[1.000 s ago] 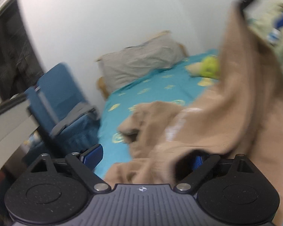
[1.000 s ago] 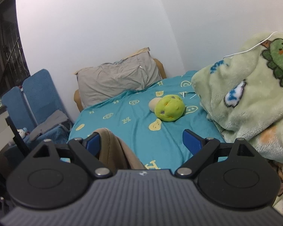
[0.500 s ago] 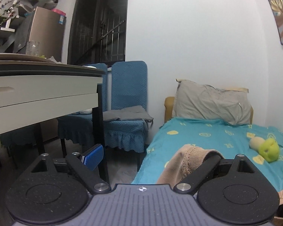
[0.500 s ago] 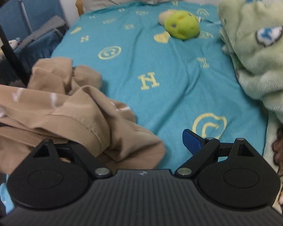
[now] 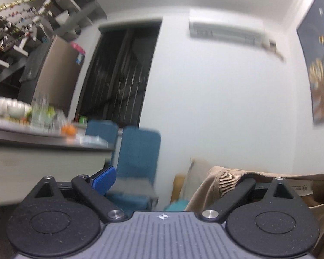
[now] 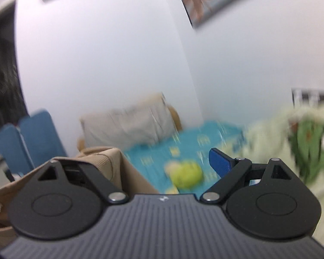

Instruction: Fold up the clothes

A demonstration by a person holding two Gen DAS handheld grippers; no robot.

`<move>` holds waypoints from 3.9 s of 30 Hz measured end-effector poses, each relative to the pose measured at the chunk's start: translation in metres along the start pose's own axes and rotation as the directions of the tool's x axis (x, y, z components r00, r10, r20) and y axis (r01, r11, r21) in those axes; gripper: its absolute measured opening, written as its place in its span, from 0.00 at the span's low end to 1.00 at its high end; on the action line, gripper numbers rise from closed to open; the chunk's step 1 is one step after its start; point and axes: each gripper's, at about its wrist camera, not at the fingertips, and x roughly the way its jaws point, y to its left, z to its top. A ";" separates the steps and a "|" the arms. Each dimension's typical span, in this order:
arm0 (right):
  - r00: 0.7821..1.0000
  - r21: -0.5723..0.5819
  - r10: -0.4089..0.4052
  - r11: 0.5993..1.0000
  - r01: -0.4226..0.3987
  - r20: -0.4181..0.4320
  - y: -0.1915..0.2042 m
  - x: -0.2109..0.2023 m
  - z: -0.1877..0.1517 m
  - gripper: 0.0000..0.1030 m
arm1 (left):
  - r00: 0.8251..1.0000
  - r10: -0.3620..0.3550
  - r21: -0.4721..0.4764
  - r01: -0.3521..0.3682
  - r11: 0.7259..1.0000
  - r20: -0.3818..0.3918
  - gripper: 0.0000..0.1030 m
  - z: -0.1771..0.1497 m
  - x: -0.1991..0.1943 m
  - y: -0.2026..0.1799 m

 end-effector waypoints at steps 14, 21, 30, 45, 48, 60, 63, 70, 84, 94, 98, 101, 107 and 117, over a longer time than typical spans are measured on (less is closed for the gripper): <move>0.953 -0.048 0.169 0.986 -0.162 0.253 0.018 -0.173 0.199 0.89 | 0.990 -0.094 -0.063 0.101 0.993 0.103 1.00 0.247 -0.094 0.000; 0.963 -0.103 0.188 0.980 -0.170 0.192 0.028 -0.158 0.202 0.89 | 0.997 -0.072 -0.019 0.072 0.997 0.025 1.00 0.255 -0.037 -0.008; 0.991 -0.060 0.134 0.989 -0.133 0.014 0.045 -0.007 0.106 0.89 | 0.983 -0.026 0.026 0.031 0.999 -0.180 1.00 0.135 0.164 -0.034; 0.926 -0.100 -0.031 0.995 -0.007 -0.376 0.022 0.363 -0.198 0.88 | 0.780 0.055 0.187 0.080 0.979 -0.624 1.00 -0.289 0.441 -0.043; 0.872 -0.098 -0.019 0.995 -0.033 -0.489 0.014 0.398 -0.243 0.88 | 0.698 0.070 0.196 0.102 0.975 -0.713 0.99 -0.342 0.469 -0.033; 0.781 -0.066 0.094 0.983 -0.170 -0.617 0.019 0.377 -0.227 0.90 | 0.524 0.064 0.244 0.283 0.928 -0.850 0.99 -0.341 0.447 -0.023; 0.819 -0.105 0.116 0.972 -0.210 -0.561 0.022 0.350 -0.210 0.90 | 0.593 0.020 0.215 0.261 0.941 -0.805 0.99 -0.315 0.417 -0.021; 0.825 -0.211 0.278 0.881 -0.423 -0.492 0.044 0.291 -0.184 0.86 | 0.751 -0.120 0.118 0.255 0.960 -0.650 0.98 -0.254 0.363 -0.030; 0.798 -0.165 0.333 0.869 -0.466 -0.502 0.069 0.280 -0.177 0.86 | 0.874 -0.208 0.362 0.384 0.849 -0.438 0.96 -0.177 0.255 -0.078; 0.931 -0.170 0.134 0.965 -0.201 -0.340 0.036 0.276 -0.157 0.80 | 0.877 -0.037 0.411 0.261 0.873 -0.479 0.96 -0.195 0.225 -0.056; 0.980 -0.143 0.067 0.985 -0.095 -0.190 0.017 0.258 -0.130 0.80 | 0.848 0.054 0.452 0.225 0.863 -0.527 0.99 -0.231 0.225 -0.053; 0.994 -0.176 0.056 0.982 -0.073 -0.097 0.020 0.236 -0.119 0.80 | 0.819 0.092 0.484 0.241 0.841 -0.567 1.00 -0.262 0.222 -0.058; 0.999 -0.244 0.030 0.969 -0.035 -0.021 0.023 0.201 -0.111 0.80 | 0.803 0.100 0.389 0.172 0.905 -0.588 1.00 -0.272 0.214 -0.046; 0.983 -0.130 0.034 0.990 -0.057 -0.178 0.025 0.241 -0.106 0.82 | 0.904 0.002 0.106 0.048 0.993 -0.427 1.00 -0.184 0.317 -0.023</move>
